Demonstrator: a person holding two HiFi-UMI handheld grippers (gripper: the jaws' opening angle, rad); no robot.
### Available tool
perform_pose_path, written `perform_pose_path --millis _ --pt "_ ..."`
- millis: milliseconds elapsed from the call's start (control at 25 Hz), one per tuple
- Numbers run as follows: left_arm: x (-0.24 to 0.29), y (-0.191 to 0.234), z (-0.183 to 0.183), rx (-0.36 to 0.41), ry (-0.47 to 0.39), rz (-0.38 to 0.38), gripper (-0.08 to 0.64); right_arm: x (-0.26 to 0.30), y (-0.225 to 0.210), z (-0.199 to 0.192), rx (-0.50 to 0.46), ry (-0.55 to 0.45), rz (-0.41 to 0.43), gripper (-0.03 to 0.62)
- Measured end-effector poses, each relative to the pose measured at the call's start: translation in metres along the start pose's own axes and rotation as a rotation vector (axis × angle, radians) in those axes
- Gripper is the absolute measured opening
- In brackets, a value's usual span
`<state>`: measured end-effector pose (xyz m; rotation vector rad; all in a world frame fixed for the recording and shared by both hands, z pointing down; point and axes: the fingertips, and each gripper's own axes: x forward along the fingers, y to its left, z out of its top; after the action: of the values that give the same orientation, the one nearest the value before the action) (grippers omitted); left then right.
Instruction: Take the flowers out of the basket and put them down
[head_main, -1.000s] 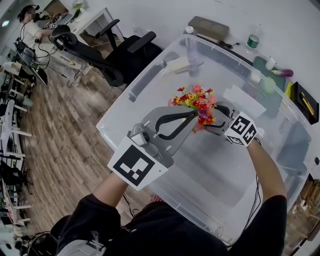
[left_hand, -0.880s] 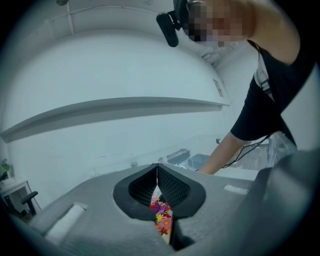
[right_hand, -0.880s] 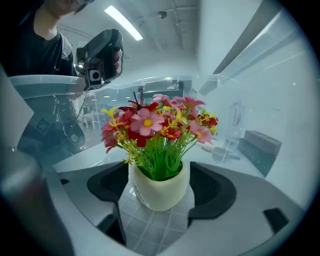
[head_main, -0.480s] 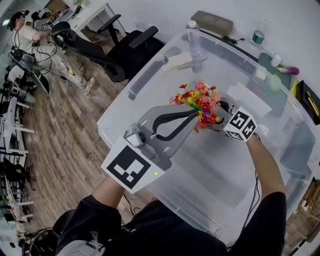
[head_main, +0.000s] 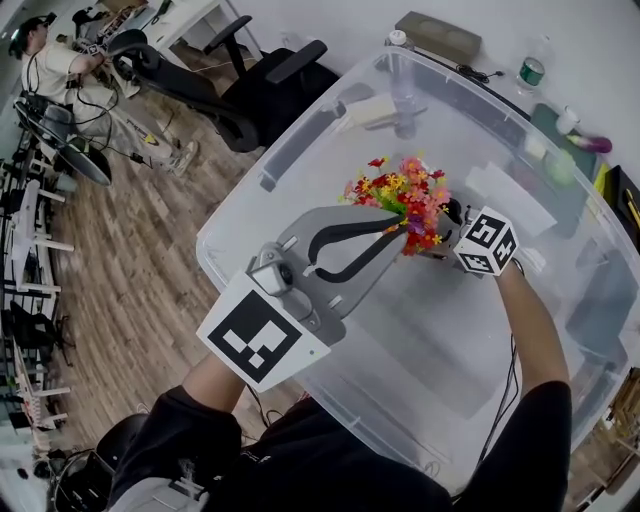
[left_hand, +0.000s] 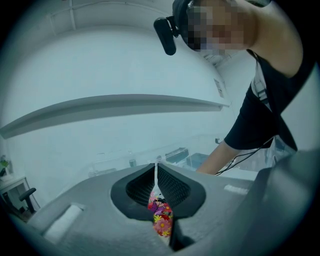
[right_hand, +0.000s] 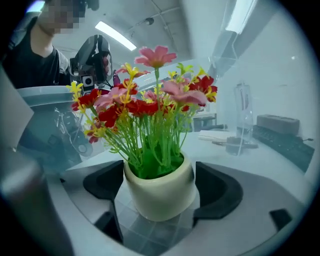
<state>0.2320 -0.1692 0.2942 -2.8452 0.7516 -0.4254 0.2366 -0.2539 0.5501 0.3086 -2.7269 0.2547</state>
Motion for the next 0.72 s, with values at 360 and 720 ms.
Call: perform_pose_path --millis 360,720 --pt "0.003 0.0 -0.004 0.014 0.019 -0.008 0.003 0.014 -0.005 0.001 0.043 -0.022 -0.009 0.445" --pt "0.008 -0.002 -0.002 -0.085 -0.014 -0.06 0.003 0.011 -0.005 -0.001 0.028 0.0 -0.044 0.443"
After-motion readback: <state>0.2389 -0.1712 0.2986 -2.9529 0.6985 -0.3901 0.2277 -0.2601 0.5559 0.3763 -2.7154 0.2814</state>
